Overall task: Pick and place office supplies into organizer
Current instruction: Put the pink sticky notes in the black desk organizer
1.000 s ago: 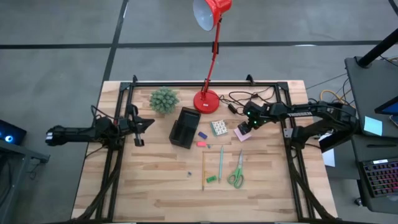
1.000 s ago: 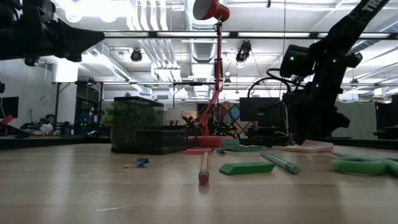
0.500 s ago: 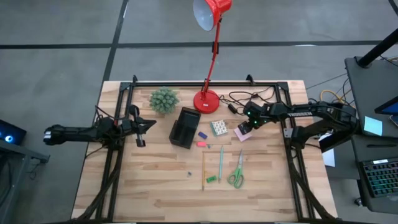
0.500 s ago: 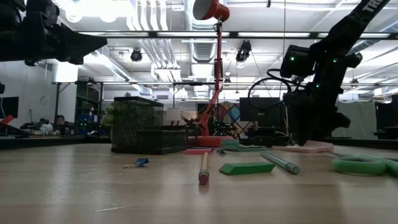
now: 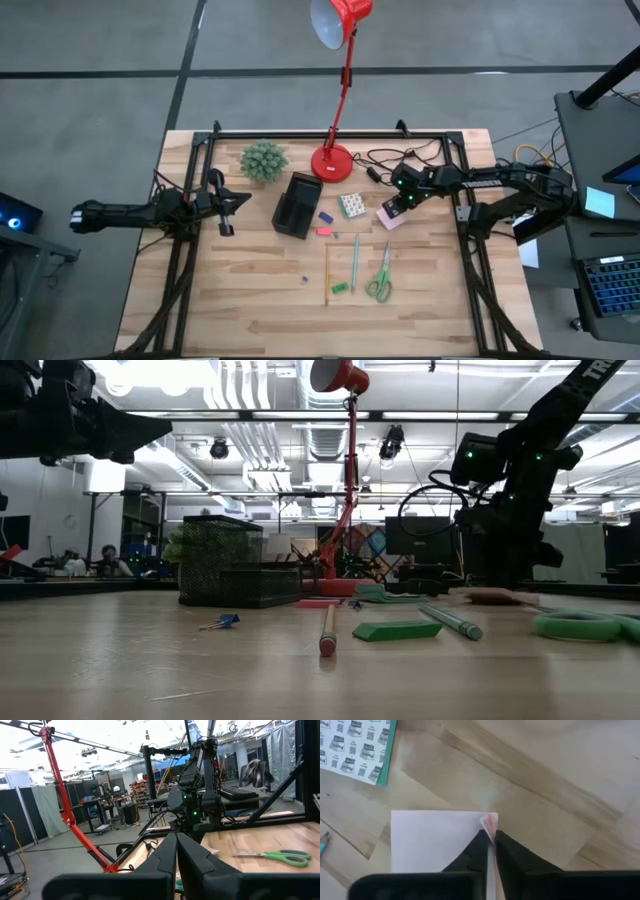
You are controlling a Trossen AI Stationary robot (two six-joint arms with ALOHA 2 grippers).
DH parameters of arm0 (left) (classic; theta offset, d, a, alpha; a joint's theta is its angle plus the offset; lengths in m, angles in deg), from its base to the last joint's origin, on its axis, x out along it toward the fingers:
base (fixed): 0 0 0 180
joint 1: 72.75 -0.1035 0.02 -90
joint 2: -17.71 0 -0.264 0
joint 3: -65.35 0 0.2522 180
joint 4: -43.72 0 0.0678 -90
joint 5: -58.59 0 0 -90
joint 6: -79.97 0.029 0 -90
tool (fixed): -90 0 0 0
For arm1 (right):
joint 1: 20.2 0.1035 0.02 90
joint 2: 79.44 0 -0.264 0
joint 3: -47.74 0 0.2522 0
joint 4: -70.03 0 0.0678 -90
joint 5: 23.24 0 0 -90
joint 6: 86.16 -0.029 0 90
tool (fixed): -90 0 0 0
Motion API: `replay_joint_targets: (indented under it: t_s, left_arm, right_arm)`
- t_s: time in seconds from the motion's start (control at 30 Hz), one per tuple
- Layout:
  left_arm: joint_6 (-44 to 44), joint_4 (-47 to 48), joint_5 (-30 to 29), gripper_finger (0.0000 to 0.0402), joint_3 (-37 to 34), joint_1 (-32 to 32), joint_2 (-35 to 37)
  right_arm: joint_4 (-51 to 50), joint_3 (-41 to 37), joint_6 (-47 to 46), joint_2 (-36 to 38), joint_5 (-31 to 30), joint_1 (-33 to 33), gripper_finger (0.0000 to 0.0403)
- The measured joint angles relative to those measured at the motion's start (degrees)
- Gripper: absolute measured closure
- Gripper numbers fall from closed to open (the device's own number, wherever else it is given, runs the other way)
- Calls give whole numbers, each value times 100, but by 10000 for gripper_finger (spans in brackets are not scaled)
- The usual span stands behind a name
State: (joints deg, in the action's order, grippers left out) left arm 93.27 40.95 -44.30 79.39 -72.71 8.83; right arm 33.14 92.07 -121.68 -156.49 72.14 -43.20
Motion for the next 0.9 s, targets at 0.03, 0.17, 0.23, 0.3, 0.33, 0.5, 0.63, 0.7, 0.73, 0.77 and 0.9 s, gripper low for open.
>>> replay_joint_targets:
  t_s: [0.03,0.17,0.23,0.3,0.33,0.5,0.63,0.7,0.73,0.77,0.9]
  left_arm:
    - [0,-1,0,402,0,-1,-1]
    - [0,-1,0,402,0,0,-4]
    - [0,0,0,402,0,0,-6]
    - [0,0,0,402,0,0,-7]
    - [0,0,0,402,0,0,-7]
    - [0,-2,0,402,0,0,-9]
    - [0,-2,0,402,0,-1,-8]
    - [-1,-2,0,402,0,-1,-8]
    - [0,-2,0,402,0,0,-7]
    - [0,-2,0,402,0,0,-7]
    - [-87,-4,0,402,0,-2,-8]
  right_arm:
    - [2,0,31,2,0,0,389]
    - [9,0,72,2,107,-4,393]
    - [5,0,42,2,199,-2,394]
    - [2,0,10,2,295,-2,394]
    - [-1,0,0,2,347,-2,394]
    - [-7,14,-88,2,480,-4,394]
    - [-7,101,-89,5,556,-7,395]
    - [-6,166,-119,25,557,-7,395]
    - [8,199,-163,42,555,-7,395]
    - [37,230,-198,53,555,-4,395]
    - [107,372,-210,72,556,-2,395]
